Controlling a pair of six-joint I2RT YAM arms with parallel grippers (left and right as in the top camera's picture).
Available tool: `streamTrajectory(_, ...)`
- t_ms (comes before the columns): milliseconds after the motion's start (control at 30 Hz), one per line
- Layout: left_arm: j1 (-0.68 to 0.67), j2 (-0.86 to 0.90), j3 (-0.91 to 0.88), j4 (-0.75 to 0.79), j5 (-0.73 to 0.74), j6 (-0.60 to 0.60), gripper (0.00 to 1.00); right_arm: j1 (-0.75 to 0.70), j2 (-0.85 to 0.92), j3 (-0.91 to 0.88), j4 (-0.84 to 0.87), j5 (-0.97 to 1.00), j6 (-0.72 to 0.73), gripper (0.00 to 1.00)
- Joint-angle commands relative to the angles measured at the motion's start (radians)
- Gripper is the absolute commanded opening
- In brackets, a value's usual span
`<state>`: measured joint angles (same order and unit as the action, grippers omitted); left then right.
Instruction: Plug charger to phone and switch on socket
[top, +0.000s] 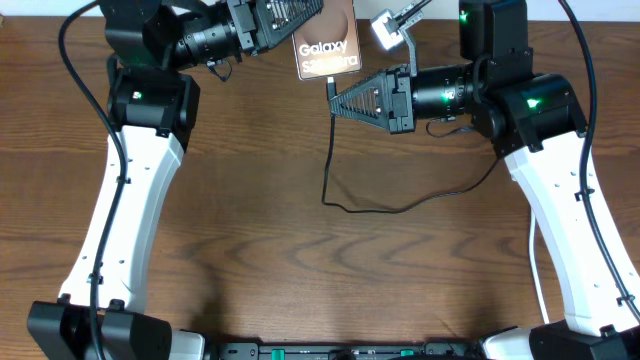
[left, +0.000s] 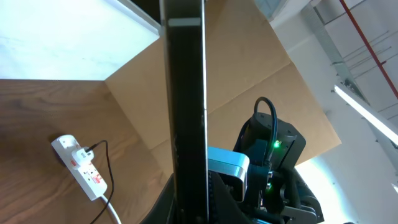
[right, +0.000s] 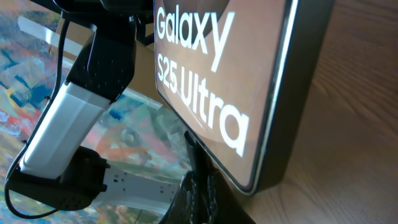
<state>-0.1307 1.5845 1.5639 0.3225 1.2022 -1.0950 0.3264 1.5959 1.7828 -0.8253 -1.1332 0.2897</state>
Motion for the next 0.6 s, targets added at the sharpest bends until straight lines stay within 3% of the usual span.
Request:
streamTrajectory(0, -0.010, -0.002, 0.011, 0.008, 0.097, 0.029, 0.08, -0.012, -0.006, 0.003, 0.025, -0.002, 0.021, 0.01)
streamTrajectory(567, -0.010, -0.002, 0.011, 0.008, 0.098, 0.047, 0.07, -0.011, -0.006, 0.003, -0.005, -0.002, 0.027, 0.01)
